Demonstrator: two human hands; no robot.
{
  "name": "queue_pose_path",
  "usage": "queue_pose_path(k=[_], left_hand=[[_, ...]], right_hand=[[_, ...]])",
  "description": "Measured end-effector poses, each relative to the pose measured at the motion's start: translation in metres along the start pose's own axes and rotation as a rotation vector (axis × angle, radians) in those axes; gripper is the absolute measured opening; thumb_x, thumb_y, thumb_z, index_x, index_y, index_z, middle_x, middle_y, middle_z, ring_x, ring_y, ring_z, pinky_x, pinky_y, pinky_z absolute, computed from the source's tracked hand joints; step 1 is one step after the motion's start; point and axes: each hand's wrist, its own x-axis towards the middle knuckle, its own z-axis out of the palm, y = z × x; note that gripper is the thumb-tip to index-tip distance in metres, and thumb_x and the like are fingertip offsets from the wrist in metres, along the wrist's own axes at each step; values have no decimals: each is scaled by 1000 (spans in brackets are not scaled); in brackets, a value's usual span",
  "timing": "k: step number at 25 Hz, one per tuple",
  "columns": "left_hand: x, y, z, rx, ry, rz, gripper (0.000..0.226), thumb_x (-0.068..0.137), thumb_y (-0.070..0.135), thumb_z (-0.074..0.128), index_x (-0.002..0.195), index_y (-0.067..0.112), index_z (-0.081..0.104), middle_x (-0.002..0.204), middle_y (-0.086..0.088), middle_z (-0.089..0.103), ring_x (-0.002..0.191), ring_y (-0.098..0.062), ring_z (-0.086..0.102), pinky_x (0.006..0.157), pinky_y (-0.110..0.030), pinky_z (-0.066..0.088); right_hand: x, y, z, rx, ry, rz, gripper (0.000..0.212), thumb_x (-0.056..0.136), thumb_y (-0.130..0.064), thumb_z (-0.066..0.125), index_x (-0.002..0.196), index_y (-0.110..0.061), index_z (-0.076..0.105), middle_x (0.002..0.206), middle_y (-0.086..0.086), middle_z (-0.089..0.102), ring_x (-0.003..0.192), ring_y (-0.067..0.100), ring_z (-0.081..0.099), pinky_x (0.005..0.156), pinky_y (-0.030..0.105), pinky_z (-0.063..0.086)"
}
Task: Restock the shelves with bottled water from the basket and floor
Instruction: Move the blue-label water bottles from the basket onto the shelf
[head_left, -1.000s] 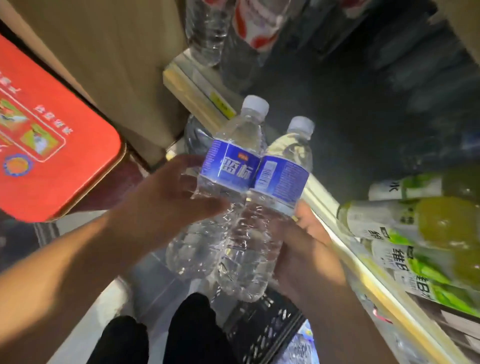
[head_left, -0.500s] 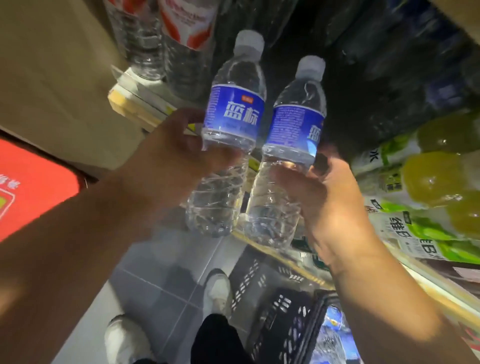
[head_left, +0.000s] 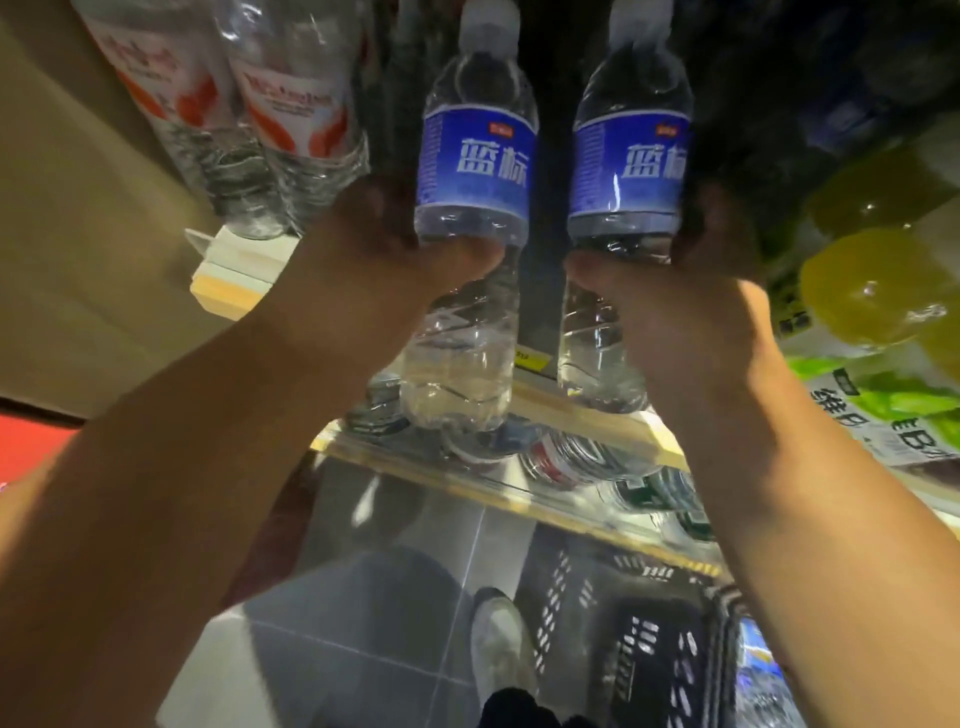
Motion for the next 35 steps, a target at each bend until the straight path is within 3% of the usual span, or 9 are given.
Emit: queue_pose_path(k=[3, 7, 11, 16, 21, 23, 26, 30, 35], left_hand=[[4, -7, 3, -3, 28, 2, 12, 77, 24, 78, 85, 28, 70, 86, 6, 76, 86, -16, 73, 89, -48, 57], [7, -12, 1, -1, 28, 23, 9, 74, 29, 77, 79, 36, 74, 84, 4, 76, 87, -20, 73, 90, -56, 54], [10, -13, -4, -5, 39, 29, 12, 79, 21, 76, 87, 26, 69, 82, 9, 75, 83, -13, 73, 90, -50, 55], [15, -20, -5, 35, 19, 20, 23, 78, 24, 79, 98, 27, 68, 89, 7, 76, 89, -14, 73, 91, -49, 54], [13, -22, 3, 12, -25, 37, 25, 79, 16, 77, 95, 30, 65, 79, 17, 73, 78, 0, 71, 70, -24, 51], [13, -22, 6, 12, -31, 30, 24, 78, 15, 77, 90, 31, 64, 77, 19, 73, 74, 2, 70, 65, -19, 51], [15, -26, 3, 29, 4, 17, 24, 75, 23, 80, 88, 35, 65, 84, 14, 75, 81, -6, 73, 78, -35, 57], [17, -29, 2, 3, 24, 34, 31, 76, 23, 80, 103, 30, 66, 91, 10, 76, 86, -10, 73, 87, -44, 57], [22, -35, 1, -3, 22, 54, 38, 69, 33, 83, 104, 32, 68, 93, 9, 76, 88, -13, 73, 87, -49, 56]], right_hand=[[15, 2, 6, -11, 43, -40, 76, 57, -19, 86, 126, -23, 53, 93, -8, 70, 72, 6, 68, 57, 19, 52], [38, -4, 22, -113, 124, -128, 82, 63, -24, 87, 133, -26, 46, 107, -9, 62, 83, 3, 63, 65, 14, 52], [56, 9, 42, -98, 245, -190, 78, 68, -24, 84, 135, -16, 45, 123, 0, 61, 111, 17, 60, 97, 34, 50], [60, 28, 54, -3, 383, -248, 94, 67, -23, 83, 144, -9, 31, 135, 12, 52, 120, 28, 54, 100, 37, 45], [66, 40, 37, -258, 184, -62, 71, 72, -35, 80, 132, -23, 44, 106, -8, 56, 99, 18, 59, 83, 26, 43], [66, 52, 37, -297, 164, 13, 74, 64, -38, 82, 128, -26, 47, 107, -8, 60, 93, 17, 61, 83, 29, 50], [63, 61, 42, -288, 226, 81, 74, 64, -38, 81, 129, -26, 47, 114, -2, 63, 97, 21, 65, 85, 34, 55], [82, 58, 42, -444, 197, -34, 65, 83, -38, 71, 138, -19, 41, 125, 3, 58, 113, 22, 58, 82, 26, 40], [116, 59, 43, -372, 284, -103, 94, 72, -49, 78, 145, -15, 32, 143, 9, 47, 131, 29, 46, 110, 43, 37]])
